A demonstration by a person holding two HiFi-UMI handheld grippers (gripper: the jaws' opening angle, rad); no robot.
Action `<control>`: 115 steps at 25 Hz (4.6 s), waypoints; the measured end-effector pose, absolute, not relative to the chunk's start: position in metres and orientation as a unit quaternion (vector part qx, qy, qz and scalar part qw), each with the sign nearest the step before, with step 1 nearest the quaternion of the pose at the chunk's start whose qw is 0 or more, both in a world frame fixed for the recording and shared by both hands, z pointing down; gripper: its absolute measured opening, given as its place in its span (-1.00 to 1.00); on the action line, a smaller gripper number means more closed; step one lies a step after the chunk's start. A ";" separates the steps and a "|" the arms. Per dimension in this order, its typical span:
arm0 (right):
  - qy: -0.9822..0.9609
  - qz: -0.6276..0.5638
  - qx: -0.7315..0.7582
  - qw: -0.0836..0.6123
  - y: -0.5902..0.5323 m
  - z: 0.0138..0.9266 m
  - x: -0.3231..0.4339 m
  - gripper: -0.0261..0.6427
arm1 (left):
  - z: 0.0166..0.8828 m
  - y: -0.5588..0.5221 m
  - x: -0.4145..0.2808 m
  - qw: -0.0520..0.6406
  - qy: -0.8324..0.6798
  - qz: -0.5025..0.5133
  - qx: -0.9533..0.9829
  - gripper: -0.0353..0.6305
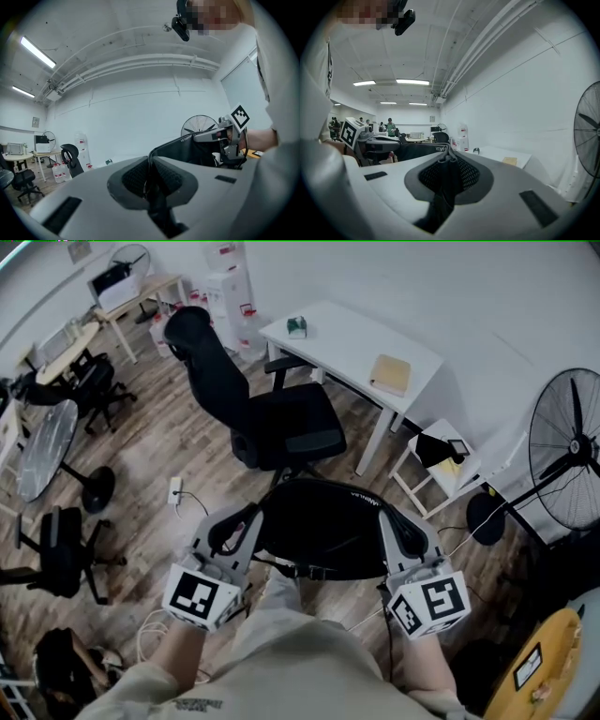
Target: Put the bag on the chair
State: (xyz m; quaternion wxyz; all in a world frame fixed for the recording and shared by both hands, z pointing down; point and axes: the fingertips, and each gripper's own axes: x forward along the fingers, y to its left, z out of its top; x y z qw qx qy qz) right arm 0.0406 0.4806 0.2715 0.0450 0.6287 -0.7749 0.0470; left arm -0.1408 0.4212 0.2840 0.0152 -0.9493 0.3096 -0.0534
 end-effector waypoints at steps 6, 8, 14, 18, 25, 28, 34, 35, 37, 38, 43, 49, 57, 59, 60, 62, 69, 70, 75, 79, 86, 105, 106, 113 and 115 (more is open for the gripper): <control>-0.776 0.057 0.626 0.059 0.409 0.272 0.045 -0.78 | 0.290 0.349 -0.135 -0.003 0.309 -0.054 -0.950 -0.75; -0.776 0.056 0.625 0.062 0.380 0.267 0.045 -0.78 | 0.288 0.318 -0.134 -0.006 0.307 -0.051 -0.950 -0.75; -0.776 0.052 0.627 0.053 0.275 0.244 0.047 -0.78 | 0.264 0.209 -0.131 -0.002 0.305 -0.037 -0.951 -0.75; -0.777 0.047 0.625 0.050 0.198 0.231 0.050 -0.78 | 0.250 0.132 -0.129 0.001 0.307 -0.028 -0.951 -0.75; -0.777 0.000 0.628 0.048 0.086 0.191 0.042 -0.78 | 0.220 0.019 -0.136 0.016 0.309 -0.007 -0.951 -0.75; -0.776 -0.014 0.628 0.050 0.049 0.185 0.044 -0.78 | 0.215 -0.014 -0.134 0.025 0.318 0.003 -0.948 -0.75; -0.781 -0.021 0.623 0.049 -0.037 0.204 0.084 -0.78 | 0.228 -0.090 -0.098 0.035 0.332 0.007 -0.943 -0.75; -0.782 -0.021 0.621 0.049 -0.049 0.204 0.089 -0.78 | 0.229 -0.101 -0.094 0.033 0.334 0.008 -0.942 -0.75; -0.787 -0.020 0.615 0.049 -0.066 0.204 0.093 -0.78 | 0.229 -0.116 -0.091 0.037 0.340 0.006 -0.940 -0.75; -0.789 -0.019 0.612 0.048 -0.071 0.204 0.093 -0.78 | 0.229 -0.120 -0.092 0.040 0.343 0.005 -0.938 -0.75; -0.805 -0.016 0.591 0.041 -0.100 0.206 0.102 -0.78 | 0.229 -0.139 -0.084 0.042 0.368 0.000 -0.929 -0.75; -0.832 -0.006 0.554 0.029 -0.155 0.208 0.127 -0.78 | 0.227 -0.175 -0.064 0.040 0.413 -0.004 -0.910 -0.75; -0.857 -0.032 0.514 0.030 -0.218 0.208 0.152 -0.78 | 0.228 -0.218 -0.038 0.039 0.467 -0.011 -0.883 -0.75; -0.861 -0.050 0.505 0.038 -0.234 0.215 0.154 -0.78 | 0.237 -0.233 -0.033 0.017 0.478 -0.014 -0.878 -0.75; -0.864 -0.052 0.499 0.039 -0.243 0.221 0.155 -0.78 | 0.243 -0.241 -0.031 0.006 0.482 -0.014 -0.876 -0.75; -0.871 -0.047 0.487 0.036 -0.263 0.233 0.159 -0.78 | 0.256 -0.259 -0.029 -0.009 0.491 -0.016 -0.871 -0.75; -0.881 -0.004 0.473 0.014 -0.320 0.285 0.173 -0.78 | 0.299 -0.307 -0.020 -0.016 0.519 -0.039 -0.853 -0.75; -0.881 0.001 0.473 0.012 -0.327 0.293 0.176 -0.78 | 0.305 -0.315 -0.017 -0.017 0.521 -0.041 -0.852 -0.75; -0.882 0.027 0.470 0.005 -0.358 0.337 0.181 -0.78 | 0.341 -0.342 -0.014 -0.027 0.532 -0.061 -0.844 -0.75; -0.883 0.036 0.469 0.006 -0.374 0.374 0.182 -0.78 | 0.379 -0.356 -0.013 -0.046 0.535 -0.078 -0.840 -0.75; -0.883 0.041 0.468 0.011 -0.394 0.427 0.175 -0.78 | 0.433 -0.380 -0.021 -0.085 0.539 -0.073 -0.835 -0.75; -0.866 0.048 0.494 0.069 -0.457 0.583 0.148 -0.78 | 0.611 -0.465 -0.047 -0.174 0.545 -0.075 -0.817 -0.75; -0.866 0.051 0.493 0.069 -0.458 0.588 0.146 -0.78 | 0.618 -0.467 -0.049 -0.179 0.545 -0.075 -0.815 -0.75; -0.851 0.094 0.510 0.079 -0.465 0.650 0.148 -0.78 | 0.666 -0.476 -0.051 -0.187 0.543 -0.093 -0.814 -0.75; -0.848 0.080 0.515 0.093 -0.462 0.667 0.150 -0.78 | 0.685 -0.476 -0.045 -0.171 0.539 -0.124 -0.815 -0.75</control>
